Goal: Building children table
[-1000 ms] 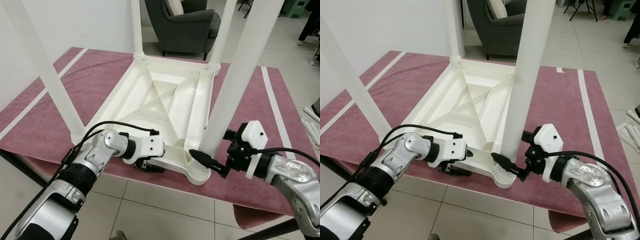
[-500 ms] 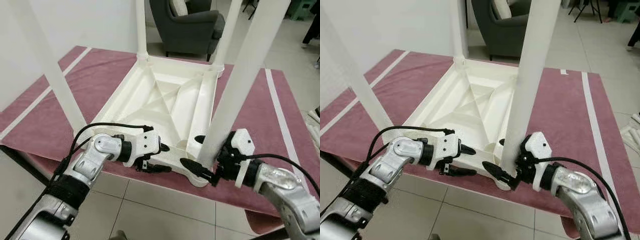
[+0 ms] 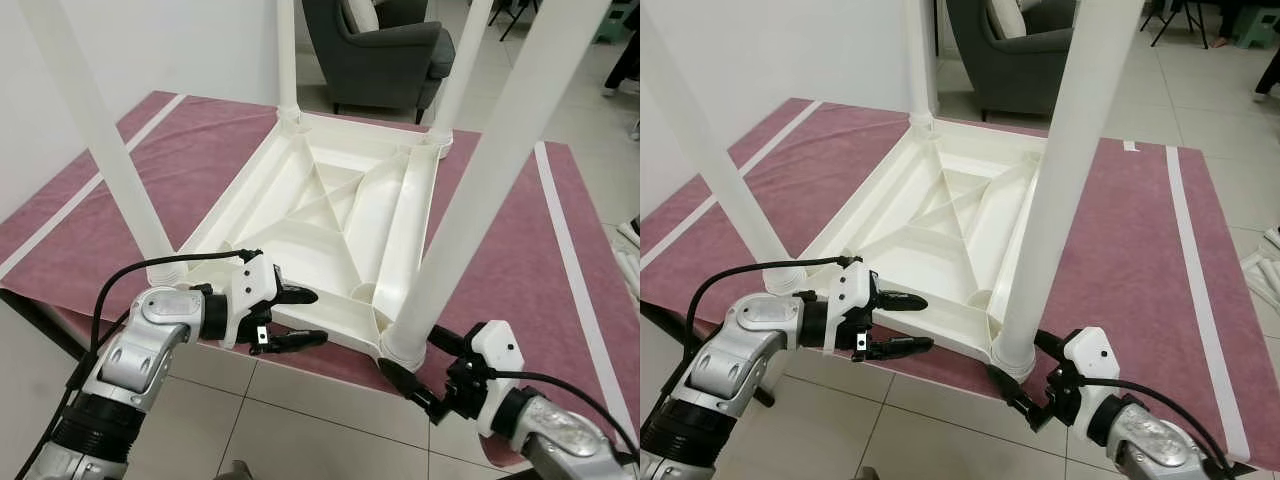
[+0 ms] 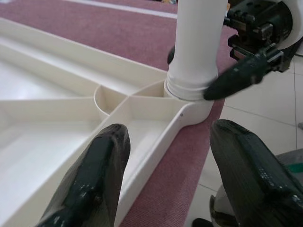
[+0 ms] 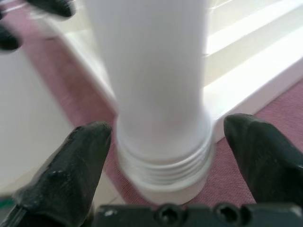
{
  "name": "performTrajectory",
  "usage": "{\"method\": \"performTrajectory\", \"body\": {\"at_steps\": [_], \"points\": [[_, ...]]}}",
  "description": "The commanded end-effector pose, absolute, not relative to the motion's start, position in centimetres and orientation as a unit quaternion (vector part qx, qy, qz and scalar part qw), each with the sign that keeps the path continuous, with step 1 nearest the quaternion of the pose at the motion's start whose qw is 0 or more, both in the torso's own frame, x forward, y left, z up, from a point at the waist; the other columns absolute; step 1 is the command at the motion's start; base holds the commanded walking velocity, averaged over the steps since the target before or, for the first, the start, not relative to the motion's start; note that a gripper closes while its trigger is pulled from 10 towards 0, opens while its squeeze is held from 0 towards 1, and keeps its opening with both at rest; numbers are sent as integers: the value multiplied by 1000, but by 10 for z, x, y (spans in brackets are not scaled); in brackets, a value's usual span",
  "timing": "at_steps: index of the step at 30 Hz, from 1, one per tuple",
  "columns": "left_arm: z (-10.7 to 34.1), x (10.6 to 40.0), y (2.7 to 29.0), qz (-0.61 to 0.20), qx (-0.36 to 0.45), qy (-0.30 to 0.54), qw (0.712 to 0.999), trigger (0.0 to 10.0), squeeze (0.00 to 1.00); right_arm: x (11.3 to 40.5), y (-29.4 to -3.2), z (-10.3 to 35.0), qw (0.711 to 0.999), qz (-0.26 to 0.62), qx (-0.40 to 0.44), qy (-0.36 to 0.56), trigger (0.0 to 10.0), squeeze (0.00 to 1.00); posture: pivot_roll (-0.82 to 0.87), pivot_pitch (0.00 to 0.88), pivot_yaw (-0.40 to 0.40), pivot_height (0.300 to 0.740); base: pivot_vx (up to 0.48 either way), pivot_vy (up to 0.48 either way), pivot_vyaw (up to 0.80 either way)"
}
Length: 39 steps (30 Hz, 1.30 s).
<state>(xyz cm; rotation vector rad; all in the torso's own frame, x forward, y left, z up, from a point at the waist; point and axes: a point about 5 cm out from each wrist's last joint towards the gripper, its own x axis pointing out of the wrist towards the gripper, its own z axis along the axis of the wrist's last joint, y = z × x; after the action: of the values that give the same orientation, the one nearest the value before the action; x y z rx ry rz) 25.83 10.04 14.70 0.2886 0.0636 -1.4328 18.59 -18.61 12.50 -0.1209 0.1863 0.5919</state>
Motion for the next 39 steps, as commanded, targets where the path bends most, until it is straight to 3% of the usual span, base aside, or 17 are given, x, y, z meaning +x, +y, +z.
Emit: {"method": "performTrajectory", "body": {"at_steps": [1,6,11,13,14,16,22,25,27,29,30,33,35,37,39], "points": [[143,269,108,-534,132,29,834,10000,0,188,-184,123,960,262,-61,83,10000,0,16,0,45,740,0,0,0],[135,267,111,-476,116,41,871,10000,0,177,-163,118,951,293,-40,89,10000,0,19,0,34,740,0,0,0],[134,272,116,-422,94,47,901,10000,0,164,-163,115,944,312,-35,106,10000,0,19,0,15,740,0,0,0],[133,279,121,-367,71,54,926,10000,0,158,-189,111,957,260,-36,122,10000,0,15,0,0,740,0,0,0],[133,279,121,-367,71,54,926,10000,0,158,-189,111,957,260,-36,122,10000,0,15,0,0,740,0,0,0],[132,280,122,-349,73,52,933,10000,0,157,-214,105,972,196,-33,129,10000,0,12,0,-6,740,0,0,0],[134,281,119,-341,87,36,935,10000,0,169,-213,105,980,167,-34,107,10000,0,5,0,1,740,0,0,0],[136,278,114,-376,127,21,918,10000,0,182,-186,111,974,211,-18,81,10000,0,13,0,9,740,0,0,0],[136,278,114,-376,127,21,918,10000,0,182,-186,111,974,211,-18,81,10000,0,13,0,9,740,0,0,0],[136,269,112,-435,162,28,885,10000,0,189,-172,114,971,229,-17,68,10000,0,19,0,14,740,0,0,0],[136,269,112,-435,162,28,885,10000,0,189,-172,114,971,229,-17,68,10000,0,19,0,14,740,0,0,0],[146,261,117,-530,183,52,826,10000,0,206,-178,120,981,188,-38,39,10000,0,26,0,18,740,0,0,0],[146,261,117,-530,183,52,826,10000,0,206,-178,120,981,188,-38,39,10000,0,26,0,18,740,0,0,0],[152,260,119,-569,196,60,796,10000,0,221,-185,124,986,156,-52,18,10000,0,22,0,38,740,0,0,0],[153,260,121,-583,202,66,784,10000,0,232,-190,126,989,133,-64,9,10000,0,15,0,48,740,0,0,0]]}}
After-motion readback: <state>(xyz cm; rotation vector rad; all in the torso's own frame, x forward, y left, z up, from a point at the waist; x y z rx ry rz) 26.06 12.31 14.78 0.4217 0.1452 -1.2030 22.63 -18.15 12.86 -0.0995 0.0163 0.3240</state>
